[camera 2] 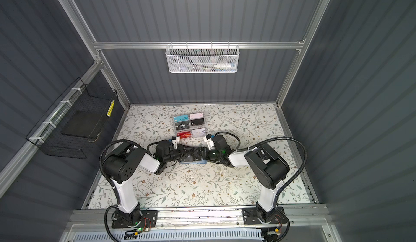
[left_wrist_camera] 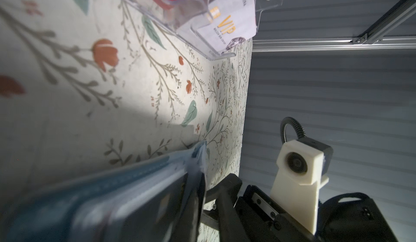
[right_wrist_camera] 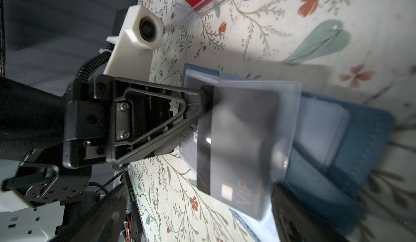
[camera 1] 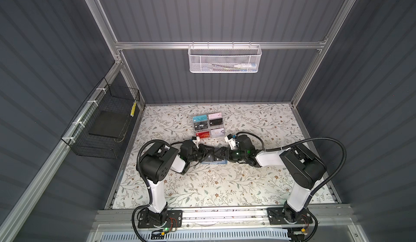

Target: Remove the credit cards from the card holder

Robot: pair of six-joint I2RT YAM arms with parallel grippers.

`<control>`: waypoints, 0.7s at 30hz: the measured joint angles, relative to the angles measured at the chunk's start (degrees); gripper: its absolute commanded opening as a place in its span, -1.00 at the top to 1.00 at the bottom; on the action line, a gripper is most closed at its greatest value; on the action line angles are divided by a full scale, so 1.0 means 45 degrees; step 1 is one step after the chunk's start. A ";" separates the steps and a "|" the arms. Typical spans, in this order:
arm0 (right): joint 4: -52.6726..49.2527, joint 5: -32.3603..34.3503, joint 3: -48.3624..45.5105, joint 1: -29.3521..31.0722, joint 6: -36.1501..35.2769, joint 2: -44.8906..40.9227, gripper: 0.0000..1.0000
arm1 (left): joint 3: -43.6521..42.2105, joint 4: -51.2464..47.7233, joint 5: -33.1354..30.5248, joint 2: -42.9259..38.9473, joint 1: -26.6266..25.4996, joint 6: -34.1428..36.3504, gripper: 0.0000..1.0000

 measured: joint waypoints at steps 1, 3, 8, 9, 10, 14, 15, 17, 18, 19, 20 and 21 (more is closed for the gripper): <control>0.0000 0.0000 0.0000 0.0000 0.0005 0.0000 -0.98 | 0.0000 0.0000 -0.0005 0.0000 -0.0005 -0.0005 0.78; 0.0000 0.0000 0.0000 -0.0005 0.0000 0.0000 -0.98 | -0.0010 0.0000 -0.0005 0.0000 -0.0005 -0.0005 0.83; -0.0005 -0.0005 0.0000 -0.0005 0.0005 0.0000 -0.98 | -0.0151 -0.0005 -0.0092 0.0000 -0.0015 0.0136 0.91; 0.0000 -0.0005 0.0000 0.0000 0.0005 0.0000 -0.98 | -0.0180 -0.0005 -0.0107 0.0000 -0.0015 0.0146 0.91; -0.0005 -0.0010 0.0000 0.0000 0.0005 0.0000 -0.98 | -0.0199 -0.0005 -0.0141 0.0000 -0.0015 0.0170 0.92; 0.0005 -0.0015 0.0000 -0.0005 0.0005 0.0010 -0.98 | -0.0223 -0.0005 -0.0185 0.0000 -0.0015 0.0253 1.00; 0.0010 -0.0015 0.0000 0.0000 0.0005 0.0015 -0.98 | -0.0223 -0.0010 -0.0185 0.0000 -0.0015 0.0272 1.00; 0.0010 -0.0015 0.0000 -0.0005 0.0010 0.0010 -0.98 | -0.0223 -0.0039 -0.0194 0.0000 -0.0015 0.0325 1.00; 0.0010 -0.0015 0.0000 -0.0005 0.0010 0.0015 -0.98 | -0.0233 -0.0044 -0.0194 0.0000 -0.0015 0.0364 1.00; 0.0010 -0.0015 0.0000 -0.0005 0.0010 0.0015 -0.98 | -0.0243 -0.0058 -0.0204 0.0000 -0.0015 0.0418 1.00; 0.0010 -0.0015 0.0000 -0.0005 0.0005 0.0015 -0.98 | -0.0248 -0.0097 -0.0223 0.0000 -0.0010 0.0466 1.00; 0.0010 -0.0015 0.0000 -0.0005 0.0005 0.0015 -0.98 | -0.0267 -0.0126 -0.0238 -0.0005 0.0000 0.0534 1.00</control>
